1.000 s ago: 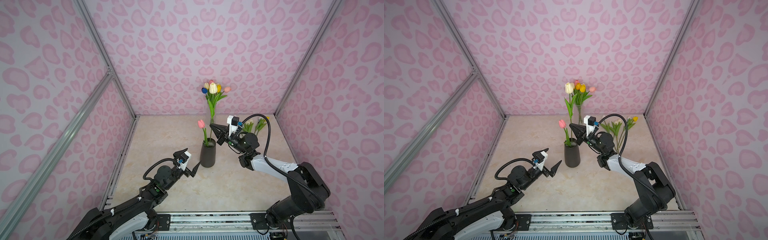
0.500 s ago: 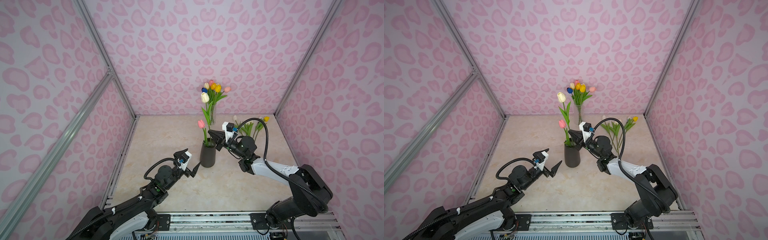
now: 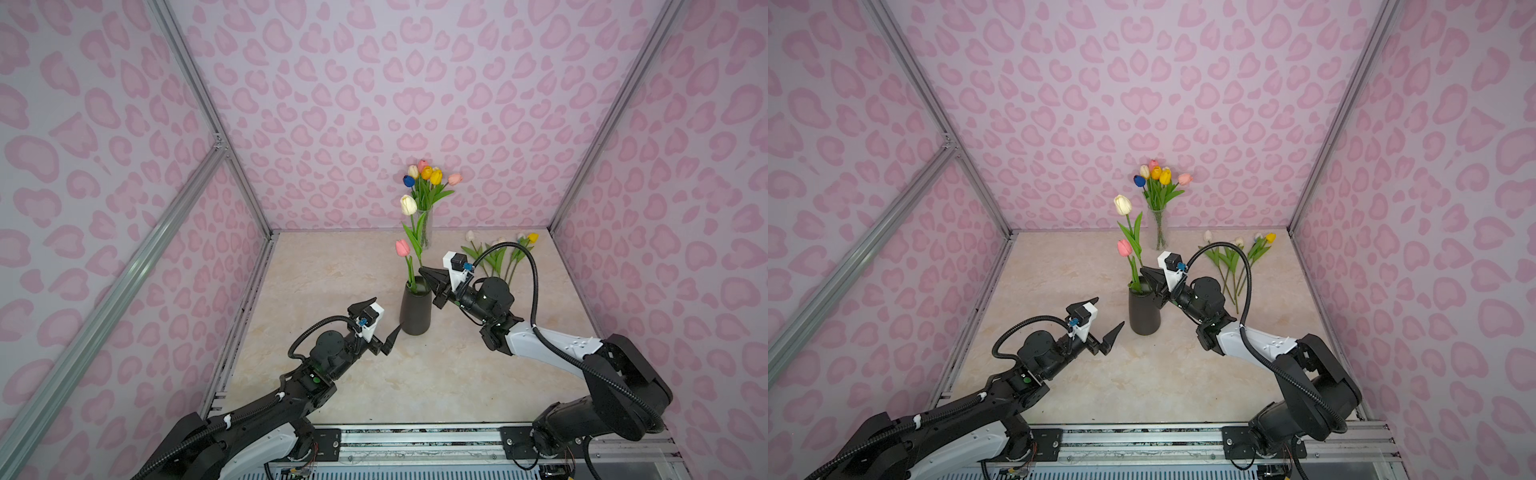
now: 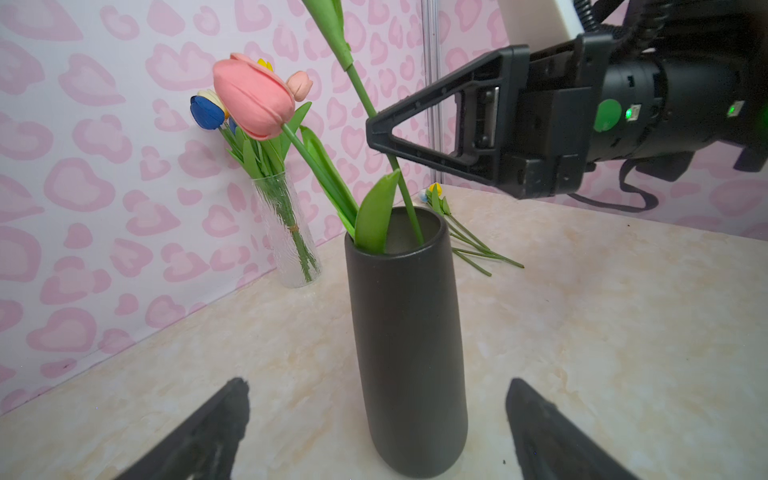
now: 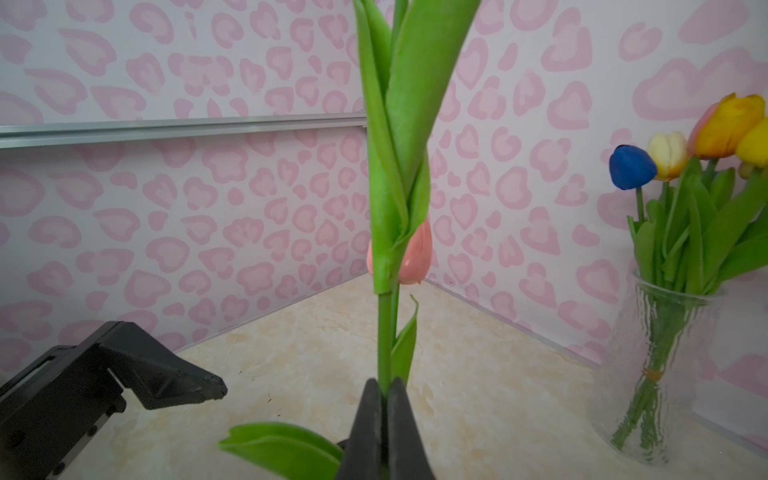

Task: Arrange the flowers into the vase
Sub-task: 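Carry the white tulip to the dark grey vase and lower its stem in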

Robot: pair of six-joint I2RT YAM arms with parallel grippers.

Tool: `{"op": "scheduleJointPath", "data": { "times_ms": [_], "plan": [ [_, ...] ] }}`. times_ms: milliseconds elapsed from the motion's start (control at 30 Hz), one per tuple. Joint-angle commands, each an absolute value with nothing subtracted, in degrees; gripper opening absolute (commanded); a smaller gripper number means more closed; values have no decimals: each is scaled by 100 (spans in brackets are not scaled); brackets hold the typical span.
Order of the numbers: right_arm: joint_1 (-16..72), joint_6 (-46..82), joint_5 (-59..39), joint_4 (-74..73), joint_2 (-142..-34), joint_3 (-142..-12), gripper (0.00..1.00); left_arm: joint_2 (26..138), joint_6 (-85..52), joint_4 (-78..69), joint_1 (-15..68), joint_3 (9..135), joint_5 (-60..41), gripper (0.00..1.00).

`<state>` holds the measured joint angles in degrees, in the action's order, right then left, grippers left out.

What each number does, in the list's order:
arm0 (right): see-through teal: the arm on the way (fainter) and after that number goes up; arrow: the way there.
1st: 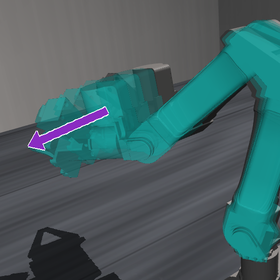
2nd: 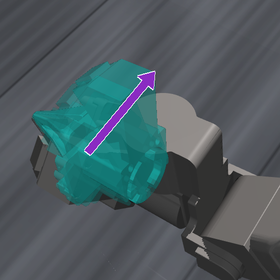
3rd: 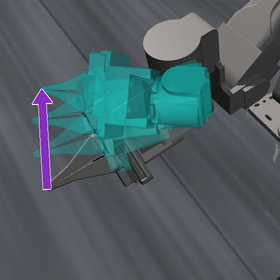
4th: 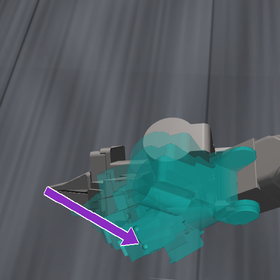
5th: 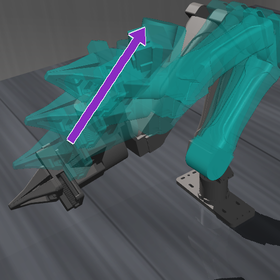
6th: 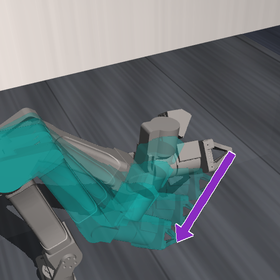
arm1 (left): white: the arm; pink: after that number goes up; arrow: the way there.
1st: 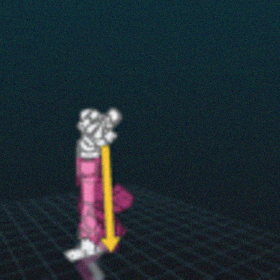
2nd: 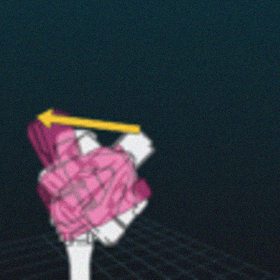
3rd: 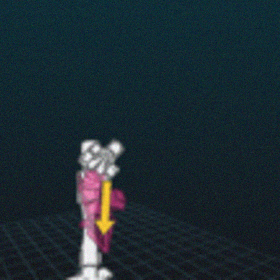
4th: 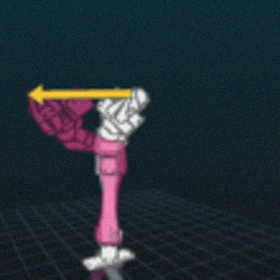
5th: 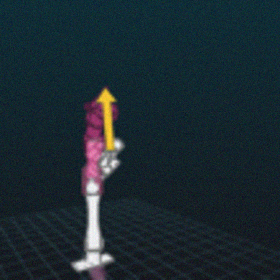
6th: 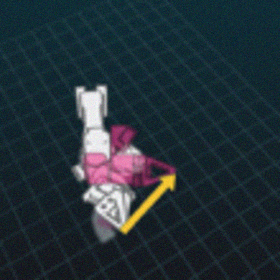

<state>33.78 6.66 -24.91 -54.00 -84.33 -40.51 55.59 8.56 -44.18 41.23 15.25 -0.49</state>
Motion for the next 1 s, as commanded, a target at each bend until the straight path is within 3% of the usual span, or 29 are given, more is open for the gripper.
{"op": "scheduleJointPath", "data": {
  "times_ms": [0,233,367,967],
  "plan": [
    [3419,468,-2382,-5273,-8361,-3961,3,5533,813,-4527,4122,1591,-108,97],
    [3450,448,-2277,-5281,-8243,-3748,10,5585,826,-4531,4122,1604,-106,97],
    [3445,379,-2232,-5137,-8197,-3718,19,5612,825,-4535,4122,1608,-112,97],
    [3448,67,-1980,-4736,-7824,-3847,30,5596,916,-4494,4122,1596,-1,97]
  ]
}}
